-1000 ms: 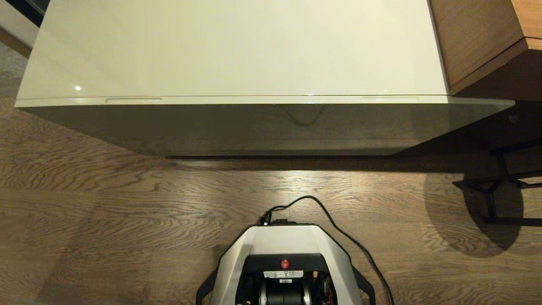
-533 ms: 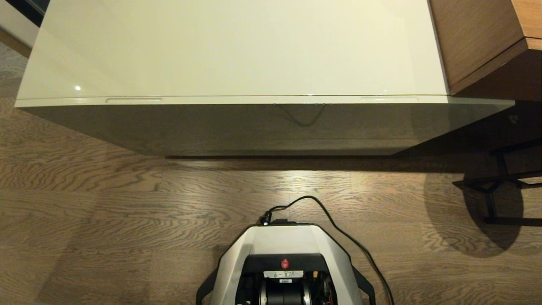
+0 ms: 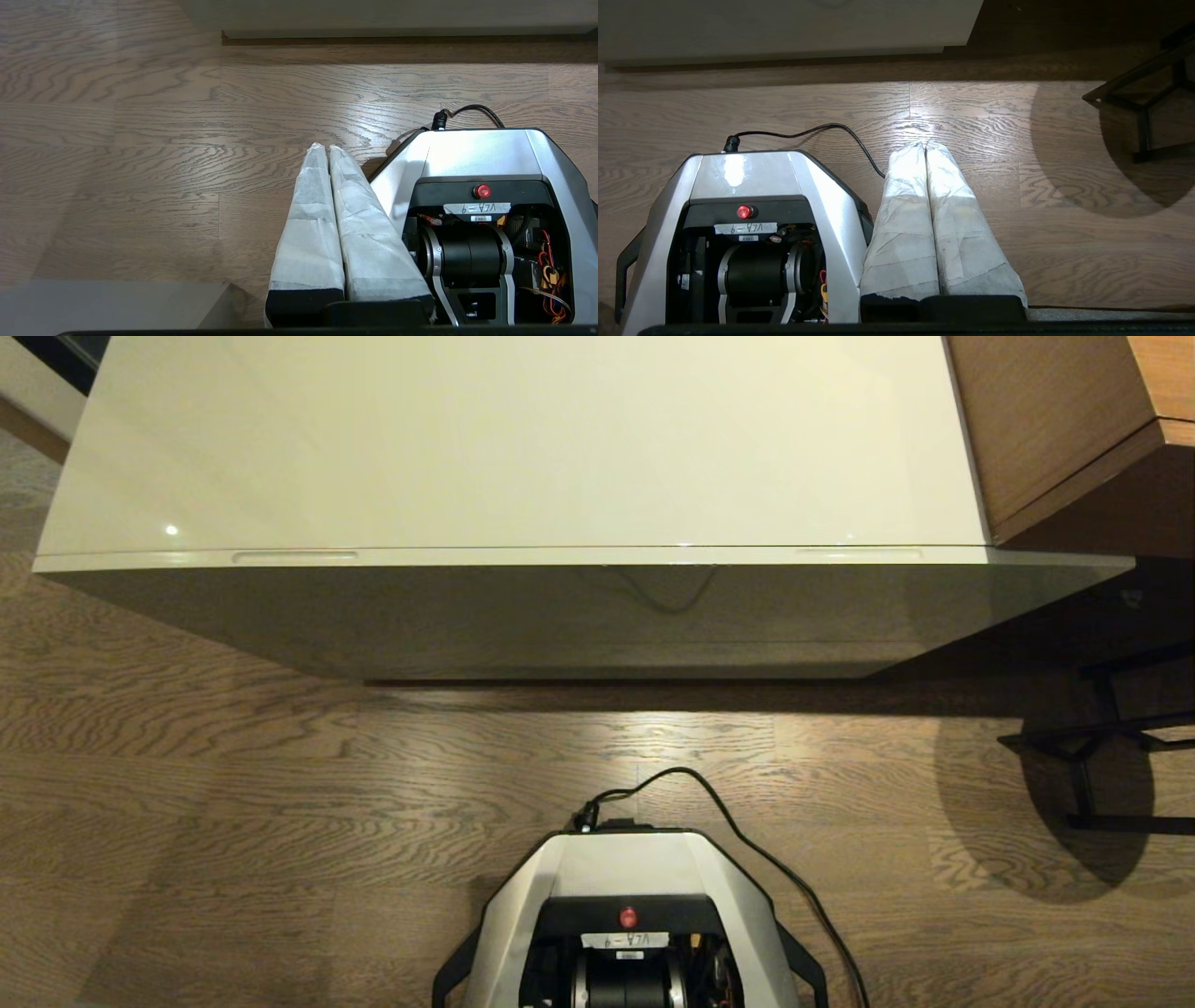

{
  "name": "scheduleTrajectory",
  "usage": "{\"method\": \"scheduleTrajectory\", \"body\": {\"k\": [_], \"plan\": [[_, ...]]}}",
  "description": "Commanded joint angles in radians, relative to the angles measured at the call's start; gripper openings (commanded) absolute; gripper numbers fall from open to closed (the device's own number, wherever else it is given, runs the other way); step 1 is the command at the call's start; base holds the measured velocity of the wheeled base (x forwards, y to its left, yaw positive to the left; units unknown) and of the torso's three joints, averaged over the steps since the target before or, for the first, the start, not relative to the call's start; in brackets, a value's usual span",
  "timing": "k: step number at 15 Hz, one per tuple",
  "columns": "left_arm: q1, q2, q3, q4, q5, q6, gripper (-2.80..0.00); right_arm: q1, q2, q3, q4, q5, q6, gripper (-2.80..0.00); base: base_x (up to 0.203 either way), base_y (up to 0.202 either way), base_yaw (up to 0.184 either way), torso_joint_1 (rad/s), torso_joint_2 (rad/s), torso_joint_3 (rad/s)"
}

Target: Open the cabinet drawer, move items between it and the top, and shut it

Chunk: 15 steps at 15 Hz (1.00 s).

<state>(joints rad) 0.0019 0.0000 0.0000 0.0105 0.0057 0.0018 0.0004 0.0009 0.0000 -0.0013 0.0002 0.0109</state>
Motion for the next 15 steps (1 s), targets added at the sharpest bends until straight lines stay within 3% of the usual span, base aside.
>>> {"method": "scheduleTrajectory", "body": {"k": [1,15], "plan": [[0.003,0.000,0.000,0.000,0.000,0.001,-2.80,0.001,0.001,0.002,0.000,0.000,0.001,-2.80,0.000,0.000,0.000,0.000,0.00,0.000],[0.001,0.002,0.000,0.000,0.000,0.000,-2.80,0.001,0.001,0.002,0.000,0.000,0.001,-2.80,0.000,0.000,0.000,0.000,0.00,0.000]]}}
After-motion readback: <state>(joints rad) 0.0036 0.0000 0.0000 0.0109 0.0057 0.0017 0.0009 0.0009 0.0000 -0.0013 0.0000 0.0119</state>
